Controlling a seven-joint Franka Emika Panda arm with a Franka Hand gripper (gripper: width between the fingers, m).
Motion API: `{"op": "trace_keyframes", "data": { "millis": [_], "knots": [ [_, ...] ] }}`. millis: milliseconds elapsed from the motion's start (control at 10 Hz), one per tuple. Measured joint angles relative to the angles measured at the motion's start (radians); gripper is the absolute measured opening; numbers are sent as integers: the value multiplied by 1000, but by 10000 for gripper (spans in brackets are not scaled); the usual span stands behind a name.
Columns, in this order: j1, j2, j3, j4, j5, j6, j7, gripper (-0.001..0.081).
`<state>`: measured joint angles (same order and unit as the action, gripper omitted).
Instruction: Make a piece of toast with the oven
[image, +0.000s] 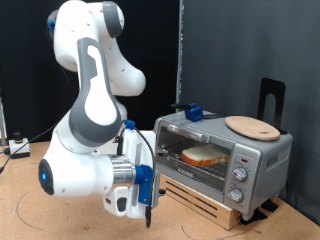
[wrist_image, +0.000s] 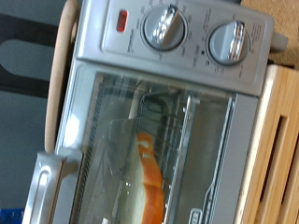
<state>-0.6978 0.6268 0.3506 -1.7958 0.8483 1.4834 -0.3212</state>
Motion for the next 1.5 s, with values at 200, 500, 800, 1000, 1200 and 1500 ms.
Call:
{"op": "trace_keyframes", "data": {
  "millis": [200,500,800,1000,1200,1500],
  "knots": [
    [12,57,12,65,6,0,15,807],
    [60,158,23,195,-8,-30,94,807],
    [109,222,24,275,-59,-89,167,807],
    [127,227,27,271,-65,-94,171,807],
    [152,228,29,246,-51,-33,171,807],
    [183,242,40,233,-23,33,171,807]
  ]
}}
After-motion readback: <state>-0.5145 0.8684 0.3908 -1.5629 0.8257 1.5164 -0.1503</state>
